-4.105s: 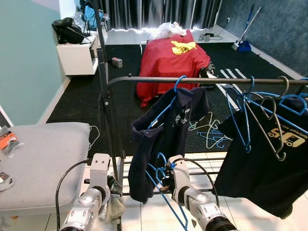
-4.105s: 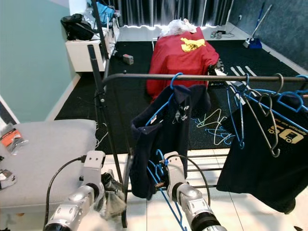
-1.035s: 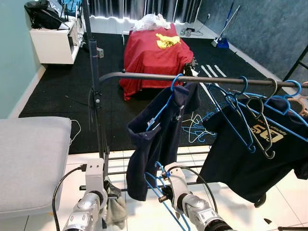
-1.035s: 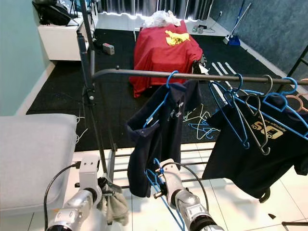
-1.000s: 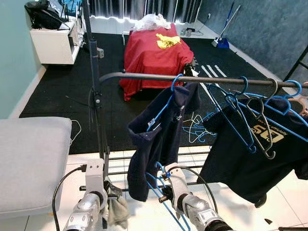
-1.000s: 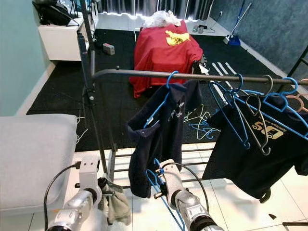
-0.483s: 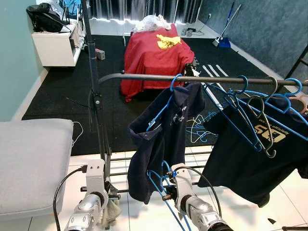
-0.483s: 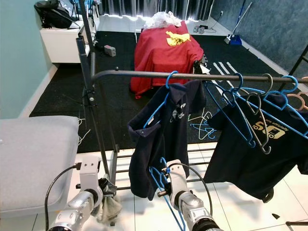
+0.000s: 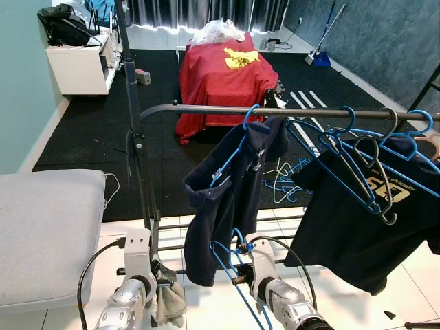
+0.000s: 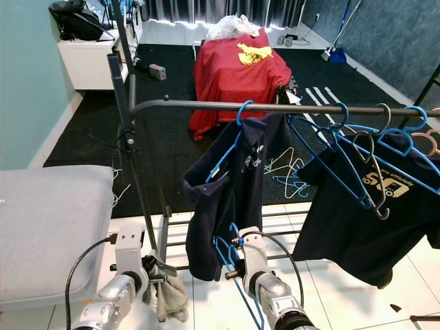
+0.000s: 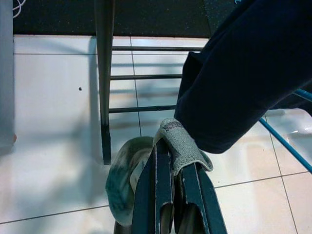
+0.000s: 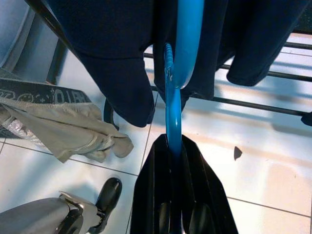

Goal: Hang hanger

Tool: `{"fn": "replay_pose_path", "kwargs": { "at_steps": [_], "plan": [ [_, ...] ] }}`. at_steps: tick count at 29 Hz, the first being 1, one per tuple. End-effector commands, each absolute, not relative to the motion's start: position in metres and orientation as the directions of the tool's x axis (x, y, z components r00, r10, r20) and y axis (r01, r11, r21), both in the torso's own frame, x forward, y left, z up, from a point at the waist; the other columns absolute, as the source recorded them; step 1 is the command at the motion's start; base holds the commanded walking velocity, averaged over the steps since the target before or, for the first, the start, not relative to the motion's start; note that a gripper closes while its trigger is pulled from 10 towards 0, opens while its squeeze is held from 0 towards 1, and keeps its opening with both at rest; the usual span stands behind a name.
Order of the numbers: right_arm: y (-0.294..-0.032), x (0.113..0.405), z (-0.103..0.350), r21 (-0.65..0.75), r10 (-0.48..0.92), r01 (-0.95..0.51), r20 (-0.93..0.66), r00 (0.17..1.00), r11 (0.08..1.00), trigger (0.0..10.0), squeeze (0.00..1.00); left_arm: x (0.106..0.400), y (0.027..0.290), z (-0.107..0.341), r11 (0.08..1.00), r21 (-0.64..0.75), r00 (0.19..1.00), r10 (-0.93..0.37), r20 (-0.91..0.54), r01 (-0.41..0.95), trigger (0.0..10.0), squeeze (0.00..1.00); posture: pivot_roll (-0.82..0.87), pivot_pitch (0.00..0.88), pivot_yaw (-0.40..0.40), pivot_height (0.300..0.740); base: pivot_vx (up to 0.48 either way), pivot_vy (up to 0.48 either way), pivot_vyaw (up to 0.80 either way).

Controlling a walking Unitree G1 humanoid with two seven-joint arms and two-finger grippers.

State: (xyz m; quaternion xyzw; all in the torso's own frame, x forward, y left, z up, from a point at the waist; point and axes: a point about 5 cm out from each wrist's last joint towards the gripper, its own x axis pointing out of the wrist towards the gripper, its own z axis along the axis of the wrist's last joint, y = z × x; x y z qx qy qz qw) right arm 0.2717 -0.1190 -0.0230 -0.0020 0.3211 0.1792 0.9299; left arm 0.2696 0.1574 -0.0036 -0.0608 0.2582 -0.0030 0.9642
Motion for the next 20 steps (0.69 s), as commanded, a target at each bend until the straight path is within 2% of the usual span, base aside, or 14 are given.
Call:
{"fn": "replay_pose_path", "kwargs": {
  "at_steps": [1,20],
  "plan": [
    [-0.1192,0.2740,-0.0209,0.118,0.331,-0.327,-0.594,0.733,0.938,10.0,0.00,0.2710,0.1559,-0.0025,0.991,-0.128,0.866,-0.041,-0.498,-0.027,10.0,0.00,0.03,0.067,-0.080,0.740,0.000,0.000,0.00],
    [-0.1175,0.2757,-0.0194,0.123,0.334,-0.327,-0.594,0.732,0.937,10.0,0.00,0.2734,0.1537,0.0001,0.991,-0.130,0.869,-0.061,-0.491,-0.004,10.0,0.00,0.03,0.064,-0.073,0.740,0.000,0.000,0.00]
  ]
}}
